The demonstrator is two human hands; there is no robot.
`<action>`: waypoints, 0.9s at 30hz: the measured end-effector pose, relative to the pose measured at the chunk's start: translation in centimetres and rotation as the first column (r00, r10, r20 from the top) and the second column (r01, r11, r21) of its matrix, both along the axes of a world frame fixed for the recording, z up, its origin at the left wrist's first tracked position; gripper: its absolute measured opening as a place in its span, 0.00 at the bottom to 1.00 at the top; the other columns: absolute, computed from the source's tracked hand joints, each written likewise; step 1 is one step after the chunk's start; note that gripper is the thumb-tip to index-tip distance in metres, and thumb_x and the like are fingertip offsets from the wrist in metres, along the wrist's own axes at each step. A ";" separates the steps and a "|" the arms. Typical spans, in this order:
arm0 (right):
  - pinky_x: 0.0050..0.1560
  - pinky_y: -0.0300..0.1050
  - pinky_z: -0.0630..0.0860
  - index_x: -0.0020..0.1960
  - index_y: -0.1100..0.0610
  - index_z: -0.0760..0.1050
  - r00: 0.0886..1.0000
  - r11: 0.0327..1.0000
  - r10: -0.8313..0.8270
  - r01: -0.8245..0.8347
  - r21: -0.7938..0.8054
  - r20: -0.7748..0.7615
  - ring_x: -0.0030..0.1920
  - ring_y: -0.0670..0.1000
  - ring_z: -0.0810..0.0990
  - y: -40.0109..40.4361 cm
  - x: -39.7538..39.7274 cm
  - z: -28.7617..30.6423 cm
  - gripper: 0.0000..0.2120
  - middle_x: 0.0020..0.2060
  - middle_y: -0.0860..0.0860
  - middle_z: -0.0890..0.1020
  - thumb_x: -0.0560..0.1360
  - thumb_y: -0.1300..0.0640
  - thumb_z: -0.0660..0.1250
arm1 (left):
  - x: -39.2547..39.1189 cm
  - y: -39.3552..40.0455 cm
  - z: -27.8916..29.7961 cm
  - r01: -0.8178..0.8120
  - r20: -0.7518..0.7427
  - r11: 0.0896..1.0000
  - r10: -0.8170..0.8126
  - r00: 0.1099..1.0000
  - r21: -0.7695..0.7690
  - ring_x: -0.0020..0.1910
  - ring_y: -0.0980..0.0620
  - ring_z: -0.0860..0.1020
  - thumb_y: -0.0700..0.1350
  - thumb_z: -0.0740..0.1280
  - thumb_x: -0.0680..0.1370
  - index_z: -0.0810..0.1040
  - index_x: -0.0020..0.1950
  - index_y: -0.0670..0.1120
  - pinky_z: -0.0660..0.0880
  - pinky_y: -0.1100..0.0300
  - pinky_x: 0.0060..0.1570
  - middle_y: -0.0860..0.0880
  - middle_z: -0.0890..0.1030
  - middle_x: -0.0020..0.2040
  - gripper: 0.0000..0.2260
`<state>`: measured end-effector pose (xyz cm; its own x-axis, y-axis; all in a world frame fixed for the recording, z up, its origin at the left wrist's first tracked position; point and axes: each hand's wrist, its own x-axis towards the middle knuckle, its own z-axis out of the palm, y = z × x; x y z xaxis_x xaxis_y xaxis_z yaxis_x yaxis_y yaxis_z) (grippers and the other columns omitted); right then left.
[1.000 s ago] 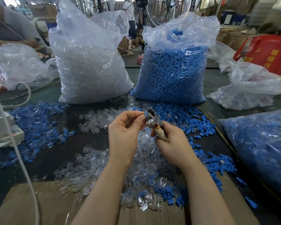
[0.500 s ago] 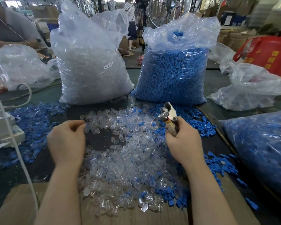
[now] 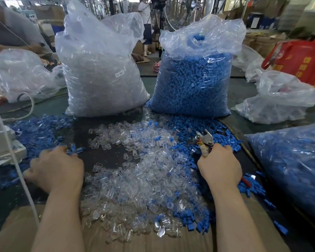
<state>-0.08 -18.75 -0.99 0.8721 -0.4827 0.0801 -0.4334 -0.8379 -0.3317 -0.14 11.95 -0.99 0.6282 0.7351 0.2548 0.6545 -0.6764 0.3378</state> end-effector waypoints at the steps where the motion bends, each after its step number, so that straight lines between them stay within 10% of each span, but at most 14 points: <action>1: 0.37 0.46 0.65 0.60 0.59 0.73 1.000 1.000 0.012 -0.012 -0.010 -0.024 0.35 0.55 0.67 0.1 0.0 -0.1 0.15 0.63 0.57 0.71 0.79 0.51 0.63 | 0.1 -0.4 0.4 0.047 0.014 0.999 -0.047 0.999 0.005 0.60 0.33 0.71 0.47 0.70 0.77 0.79 0.64 0.46 0.65 0.42 0.58 0.34 0.76 0.61 0.16; 10: 0.41 0.48 0.67 0.60 0.55 0.69 0.989 0.994 0.112 -0.113 0.002 -0.092 0.49 0.59 0.78 0.5 0.3 -0.4 0.13 0.61 0.55 0.71 0.77 0.52 0.63 | 0.7 -8.2 1.6 0.592 -0.159 0.740 -0.657 0.737 -0.319 0.57 0.46 0.78 0.54 0.65 0.79 0.73 0.70 0.52 0.73 0.46 0.62 0.46 0.78 0.63 0.19; 27: 0.41 0.47 0.67 0.57 0.57 0.71 0.996 0.997 0.082 -0.082 0.003 -0.041 0.45 0.58 0.76 0.9 0.6 -0.6 0.12 0.57 0.57 0.75 0.77 0.54 0.66 | 0.8 -9.1 0.5 0.642 0.010 0.698 -0.674 0.738 -0.317 0.51 0.50 0.77 0.44 0.69 0.78 0.77 0.57 0.51 0.74 0.57 0.51 0.51 0.81 0.53 0.09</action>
<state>0.53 -17.83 -1.58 0.9113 -0.4096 0.0426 -0.3766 -0.8707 -0.3162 0.71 2.88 -0.52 0.9884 0.1510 0.0147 0.1191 -0.8324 0.5413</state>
